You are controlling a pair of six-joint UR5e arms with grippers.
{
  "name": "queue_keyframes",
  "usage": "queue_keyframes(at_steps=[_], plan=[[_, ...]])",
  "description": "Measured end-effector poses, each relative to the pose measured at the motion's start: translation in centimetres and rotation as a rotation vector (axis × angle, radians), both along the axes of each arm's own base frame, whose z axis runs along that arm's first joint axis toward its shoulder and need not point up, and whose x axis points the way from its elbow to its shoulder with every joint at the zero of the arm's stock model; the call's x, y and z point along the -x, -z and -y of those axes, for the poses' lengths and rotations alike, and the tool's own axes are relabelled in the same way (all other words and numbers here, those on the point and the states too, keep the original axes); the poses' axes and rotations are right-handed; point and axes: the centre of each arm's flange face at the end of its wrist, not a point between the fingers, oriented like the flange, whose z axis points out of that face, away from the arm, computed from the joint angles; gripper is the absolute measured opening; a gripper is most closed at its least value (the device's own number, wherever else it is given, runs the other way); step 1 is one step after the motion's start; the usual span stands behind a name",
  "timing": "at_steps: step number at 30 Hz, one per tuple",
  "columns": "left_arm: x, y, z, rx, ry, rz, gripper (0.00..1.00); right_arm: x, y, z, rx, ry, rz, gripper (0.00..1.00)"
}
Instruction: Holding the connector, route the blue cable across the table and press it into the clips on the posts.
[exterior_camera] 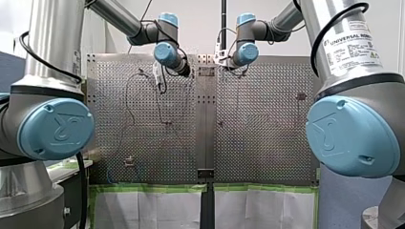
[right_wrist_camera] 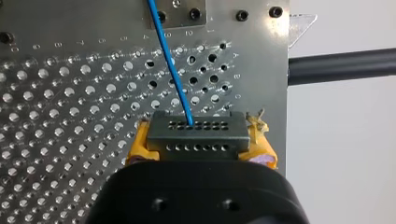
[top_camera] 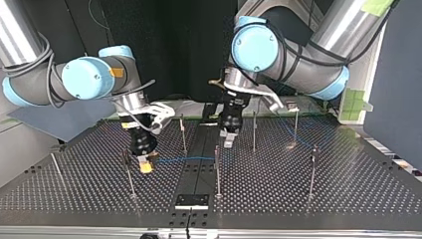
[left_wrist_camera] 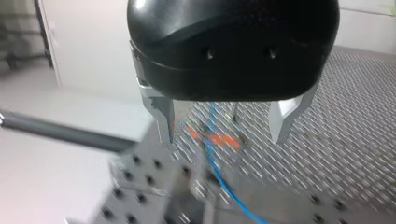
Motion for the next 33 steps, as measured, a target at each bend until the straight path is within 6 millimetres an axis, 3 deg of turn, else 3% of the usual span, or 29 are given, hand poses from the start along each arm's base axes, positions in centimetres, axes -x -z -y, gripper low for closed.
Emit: queue_keyframes(at_steps=[4,15,33], plan=[[1.2,-1.3,1.1,0.021,0.007,0.041,1.00,0.1,-0.2,0.0,0.003,0.004,0.001,0.00],[2.8,-1.7,5.0,0.033,0.059,0.061,1.00,0.8,-2.0,-0.5,0.026,0.009,0.015,0.00],[-2.0,-0.4,8.0,0.010,0.031,0.034,1.00,0.8,-2.1,-0.5,0.027,0.009,0.015,0.00]])
